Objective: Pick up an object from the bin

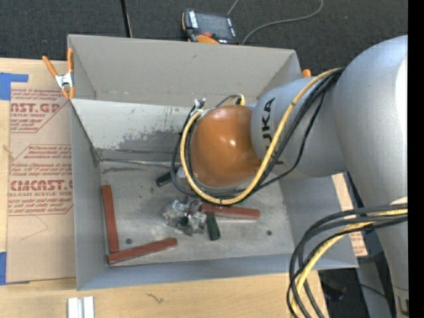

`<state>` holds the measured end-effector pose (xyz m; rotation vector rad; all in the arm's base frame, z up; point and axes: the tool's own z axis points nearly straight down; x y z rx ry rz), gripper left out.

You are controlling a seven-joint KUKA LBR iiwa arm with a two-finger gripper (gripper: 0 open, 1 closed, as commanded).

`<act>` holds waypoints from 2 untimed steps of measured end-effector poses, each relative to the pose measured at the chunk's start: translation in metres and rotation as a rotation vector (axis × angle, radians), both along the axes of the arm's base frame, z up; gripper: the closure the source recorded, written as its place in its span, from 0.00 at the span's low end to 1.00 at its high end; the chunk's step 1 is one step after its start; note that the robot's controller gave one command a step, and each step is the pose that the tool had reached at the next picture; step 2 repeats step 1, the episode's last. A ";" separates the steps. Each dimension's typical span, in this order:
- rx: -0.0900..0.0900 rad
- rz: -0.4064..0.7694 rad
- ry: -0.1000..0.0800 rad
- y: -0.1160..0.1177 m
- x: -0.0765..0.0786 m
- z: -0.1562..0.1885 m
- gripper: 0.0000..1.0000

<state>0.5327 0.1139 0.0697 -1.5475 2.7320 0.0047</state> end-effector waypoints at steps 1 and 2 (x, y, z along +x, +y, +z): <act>0.000 0.000 0.000 0.000 0.000 0.000 0.00; 0.000 0.000 0.000 0.000 0.000 0.000 0.00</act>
Offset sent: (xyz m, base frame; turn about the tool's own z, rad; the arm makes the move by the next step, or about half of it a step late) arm 0.0000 0.0000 0.0000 0.0000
